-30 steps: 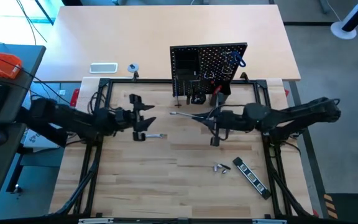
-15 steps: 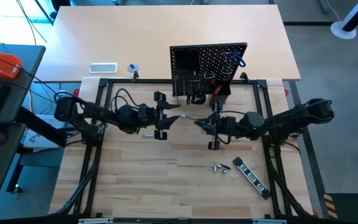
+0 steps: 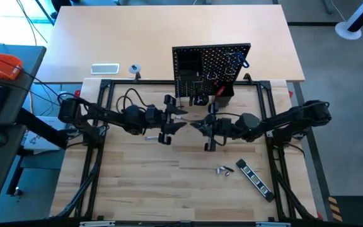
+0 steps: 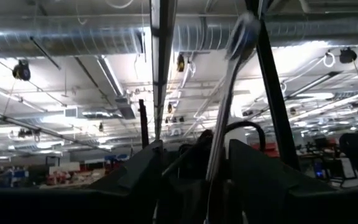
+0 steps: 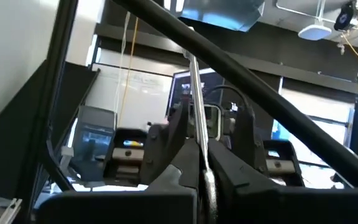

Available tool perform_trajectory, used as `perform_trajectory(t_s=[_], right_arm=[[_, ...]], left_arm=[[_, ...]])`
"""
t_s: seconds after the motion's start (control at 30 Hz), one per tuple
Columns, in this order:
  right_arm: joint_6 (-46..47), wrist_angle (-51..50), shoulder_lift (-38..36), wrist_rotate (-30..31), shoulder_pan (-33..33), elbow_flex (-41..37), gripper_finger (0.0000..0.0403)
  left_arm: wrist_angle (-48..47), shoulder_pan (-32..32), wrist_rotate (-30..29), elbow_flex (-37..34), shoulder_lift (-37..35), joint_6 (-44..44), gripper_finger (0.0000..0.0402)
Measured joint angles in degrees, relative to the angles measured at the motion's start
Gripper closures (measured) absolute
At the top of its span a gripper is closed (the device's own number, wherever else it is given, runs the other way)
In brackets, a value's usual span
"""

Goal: Hang tools onto peg board
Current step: Hang the silver wrench on the peg board

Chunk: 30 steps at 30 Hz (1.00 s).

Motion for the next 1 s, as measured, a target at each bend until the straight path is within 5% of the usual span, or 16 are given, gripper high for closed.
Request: perform_trajectory(t_s=[0.5, 1.0], right_arm=[[0.7, 0.7, 1.9, -0.3, -0.7, 0.7, 0.0400], [1.2, -0.2, 1.9, -1.2, -0.7, 0.7, 0.0400]], left_arm=[[-6.0, -0.5, 2.8, 2.2, 0.0, -0.6, 0.0250], [-8.6, -0.5, 7.4, 4.0, 0.0, 0.5, 0.0342]])
